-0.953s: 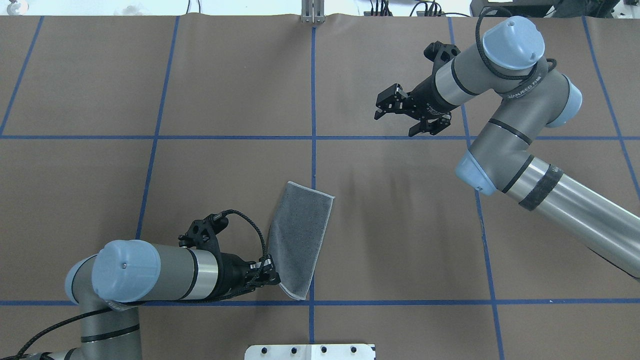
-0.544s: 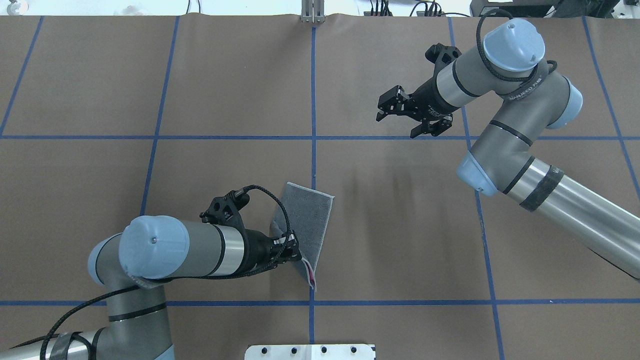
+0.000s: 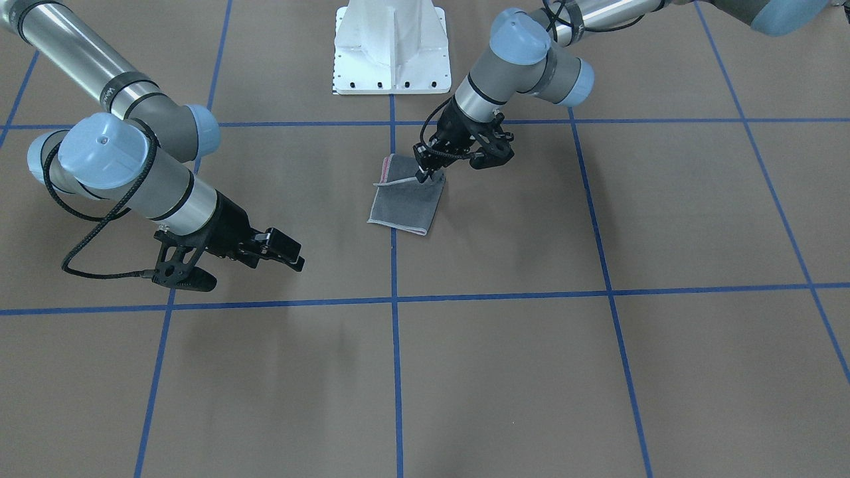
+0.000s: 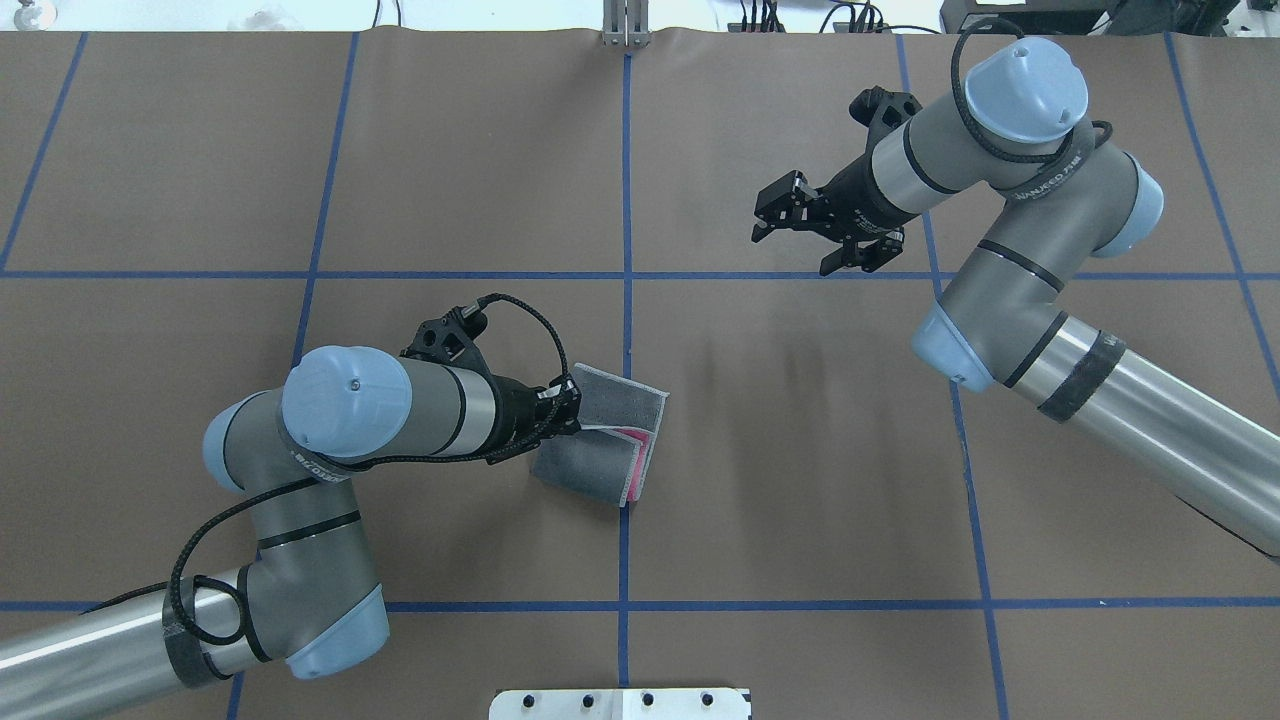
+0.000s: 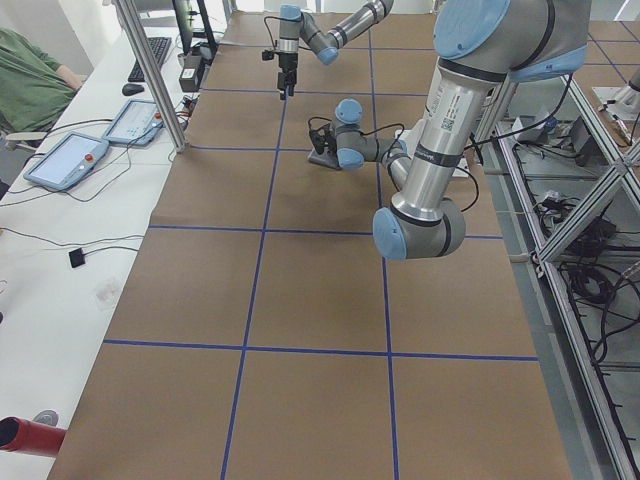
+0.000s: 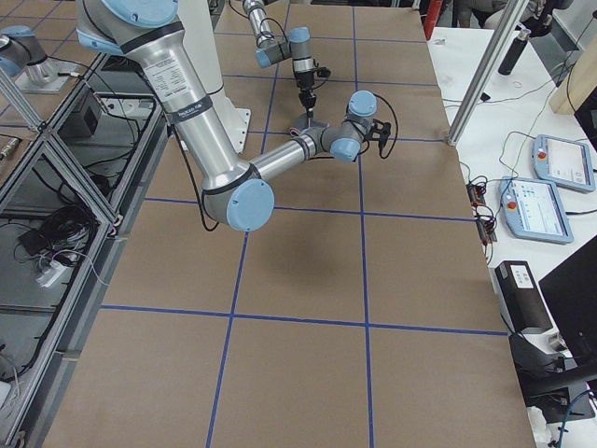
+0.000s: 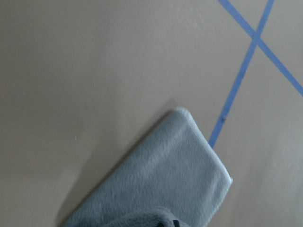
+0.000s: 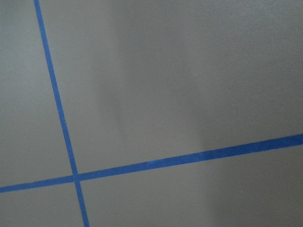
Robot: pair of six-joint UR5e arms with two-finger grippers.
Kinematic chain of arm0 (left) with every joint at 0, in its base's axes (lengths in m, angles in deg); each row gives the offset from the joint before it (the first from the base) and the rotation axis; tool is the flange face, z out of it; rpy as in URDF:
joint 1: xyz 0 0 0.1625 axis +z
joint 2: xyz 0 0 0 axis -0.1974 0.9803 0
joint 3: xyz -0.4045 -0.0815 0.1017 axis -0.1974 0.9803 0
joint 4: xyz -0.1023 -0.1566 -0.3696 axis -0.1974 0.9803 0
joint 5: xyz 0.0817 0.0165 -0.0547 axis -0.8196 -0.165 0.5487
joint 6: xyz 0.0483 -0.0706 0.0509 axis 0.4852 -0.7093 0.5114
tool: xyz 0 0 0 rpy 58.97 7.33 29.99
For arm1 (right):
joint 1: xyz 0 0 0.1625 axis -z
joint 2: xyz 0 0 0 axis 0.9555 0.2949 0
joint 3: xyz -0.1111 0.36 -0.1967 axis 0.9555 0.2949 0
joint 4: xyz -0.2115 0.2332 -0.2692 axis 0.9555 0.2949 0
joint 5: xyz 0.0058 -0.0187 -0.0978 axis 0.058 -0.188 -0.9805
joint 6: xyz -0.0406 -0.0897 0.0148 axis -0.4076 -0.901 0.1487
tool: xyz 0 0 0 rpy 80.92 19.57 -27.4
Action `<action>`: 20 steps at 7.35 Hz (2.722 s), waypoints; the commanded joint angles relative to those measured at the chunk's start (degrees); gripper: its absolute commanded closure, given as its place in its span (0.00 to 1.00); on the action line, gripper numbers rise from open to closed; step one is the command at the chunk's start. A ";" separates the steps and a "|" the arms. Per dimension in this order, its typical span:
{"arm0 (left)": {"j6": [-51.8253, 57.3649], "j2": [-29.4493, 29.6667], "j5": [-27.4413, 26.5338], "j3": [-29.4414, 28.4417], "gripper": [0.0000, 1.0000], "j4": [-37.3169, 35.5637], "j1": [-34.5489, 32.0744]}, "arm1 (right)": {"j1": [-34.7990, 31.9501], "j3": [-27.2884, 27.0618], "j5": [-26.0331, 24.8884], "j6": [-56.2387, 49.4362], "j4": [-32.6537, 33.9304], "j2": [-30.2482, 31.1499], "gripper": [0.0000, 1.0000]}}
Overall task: Fold towel twice with both arms
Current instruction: 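Grasp the towel's near end with the left gripper and fold it upward, then press the folded end down onto the towel with the left gripper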
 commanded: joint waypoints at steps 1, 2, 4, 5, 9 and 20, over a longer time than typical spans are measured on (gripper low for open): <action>-0.40 1.78 0.00 -1.33 1.00 0.03 -0.28 | 0.00 -0.01 0.00 0.00 0.00 -0.04 0.00; -0.40 2.48 0.00 -1.42 1.00 0.03 -0.28 | 0.00 -0.01 0.00 0.00 0.00 0.05 0.00; -1.36 3.45 0.00 -2.21 1.00 0.03 -0.36 | 0.00 0.51 -0.09 -0.08 -0.09 0.05 0.00; -1.71 3.54 0.00 -2.39 1.00 0.03 -1.06 | 0.00 0.52 -0.18 -0.08 -0.09 0.05 0.00; -2.42 5.73 0.09 -4.84 1.00 0.03 -3.44 | 0.00 0.78 -0.18 -0.17 -0.09 0.05 0.00; -4.97 12.93 0.00 -15.12 1.00 2.58 -4.58 | 1.32 1.49 -2.29 -0.26 -0.09 0.14 0.00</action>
